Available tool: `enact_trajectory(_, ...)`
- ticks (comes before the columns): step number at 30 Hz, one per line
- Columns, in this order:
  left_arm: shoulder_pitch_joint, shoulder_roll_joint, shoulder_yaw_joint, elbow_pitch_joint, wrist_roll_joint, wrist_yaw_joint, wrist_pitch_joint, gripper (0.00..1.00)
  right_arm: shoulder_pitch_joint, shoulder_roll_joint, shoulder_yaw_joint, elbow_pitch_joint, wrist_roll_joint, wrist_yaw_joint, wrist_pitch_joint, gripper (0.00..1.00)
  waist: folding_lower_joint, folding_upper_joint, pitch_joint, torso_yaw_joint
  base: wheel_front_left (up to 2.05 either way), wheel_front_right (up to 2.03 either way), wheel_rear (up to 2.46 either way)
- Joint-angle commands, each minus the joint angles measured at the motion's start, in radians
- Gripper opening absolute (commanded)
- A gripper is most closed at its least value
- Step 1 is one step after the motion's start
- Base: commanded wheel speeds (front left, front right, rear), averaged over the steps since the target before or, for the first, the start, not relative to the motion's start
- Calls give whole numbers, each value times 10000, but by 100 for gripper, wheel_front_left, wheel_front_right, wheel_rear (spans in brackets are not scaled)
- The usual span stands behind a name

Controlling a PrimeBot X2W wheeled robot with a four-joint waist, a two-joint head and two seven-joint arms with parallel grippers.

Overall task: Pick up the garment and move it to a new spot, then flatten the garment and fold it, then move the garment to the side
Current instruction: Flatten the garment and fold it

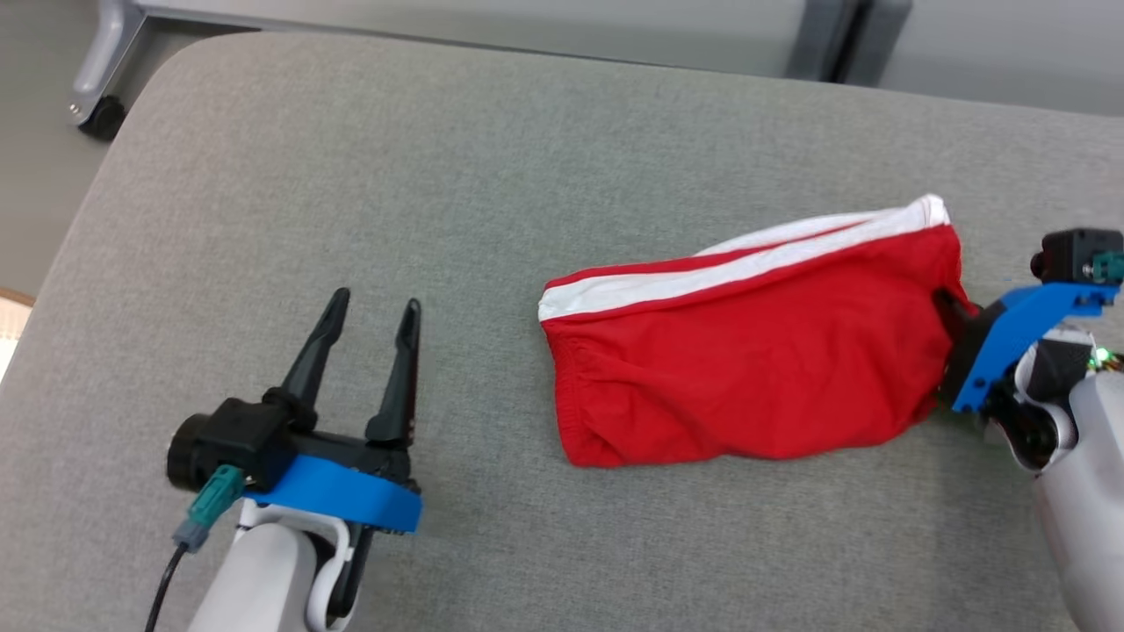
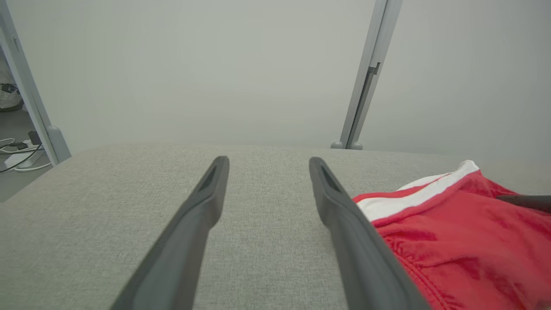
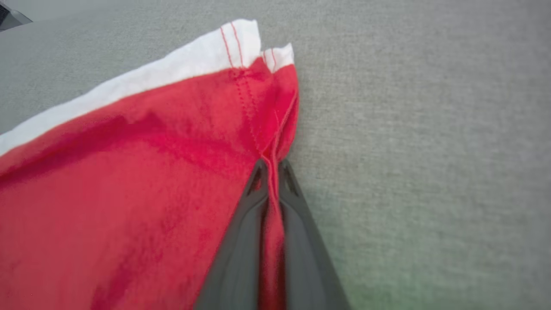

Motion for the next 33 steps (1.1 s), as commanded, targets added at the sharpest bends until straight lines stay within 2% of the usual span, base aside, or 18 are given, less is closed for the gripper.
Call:
enact_trajectory(1, 158, 161, 140, 10, -52, -22, -39, 100, 405, -121, -62, -48, 120, -8, -182, 0, 0, 0, -292, -309, 0, 0, 0)
enact_trajectory(7, 605, 456, 346, -184, -106, -22, -39, 100, 1048, -233, -571, -391, 88, -5, -931, 0, 0, 0, -905, -1042, 0, 0, 0)
enact_trajectory(13, 1068, 592, 404, -275, -155, -22, -39, 100, 1472, -446, -1486, -547, -786, -5, -1253, 0, 0, 0, -1416, -1539, 0, 0, 0)
enact_trajectory(19, 1253, 527, 219, -228, -214, -22, -40, 100, 1774, -9, -2077, -1328, -1838, -3, -958, 0, 0, 0, -1709, -1684, 0, 0, 0)
enact_trajectory(24, 1307, 486, 105, -161, -252, -22, -40, 100, 1971, 726, -1653, -2648, -2183, -3, -228, 0, 0, 0, -1830, -1669, 0, 0, 0)
enact_trajectory(29, 1331, 510, 72, -122, -313, -23, -40, 100, 2132, 1527, -691, -4205, -2470, -5, 758, 0, 0, 0, -1883, -1624, 0, 0, 0)
enact_trajectory(33, 1273, 455, 42, -117, -328, -23, -40, 100, 2155, 2103, 166, -4833, -2481, -3, 1352, 0, 0, 0, -1822, -1560, 0, 0, 0)
